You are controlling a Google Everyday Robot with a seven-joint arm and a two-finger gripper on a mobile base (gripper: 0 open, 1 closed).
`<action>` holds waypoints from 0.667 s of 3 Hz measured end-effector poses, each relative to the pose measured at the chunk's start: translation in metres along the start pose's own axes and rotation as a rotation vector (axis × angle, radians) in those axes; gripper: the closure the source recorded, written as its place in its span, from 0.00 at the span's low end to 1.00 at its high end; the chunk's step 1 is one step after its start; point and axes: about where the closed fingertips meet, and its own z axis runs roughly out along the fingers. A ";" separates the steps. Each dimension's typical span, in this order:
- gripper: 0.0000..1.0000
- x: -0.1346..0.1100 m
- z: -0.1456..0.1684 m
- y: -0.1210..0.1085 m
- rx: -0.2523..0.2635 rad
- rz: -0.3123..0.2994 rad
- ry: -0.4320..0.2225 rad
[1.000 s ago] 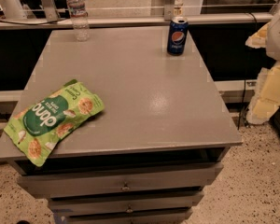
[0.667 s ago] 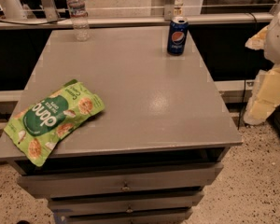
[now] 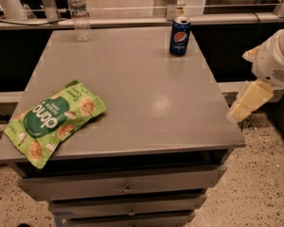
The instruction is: Pick pepsi can
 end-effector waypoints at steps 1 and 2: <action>0.00 -0.003 0.049 -0.045 0.049 0.086 -0.147; 0.00 -0.025 0.096 -0.108 0.098 0.201 -0.369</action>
Offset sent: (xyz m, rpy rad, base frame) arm 0.2476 -0.0080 -0.0590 0.6855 -0.3229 -0.1899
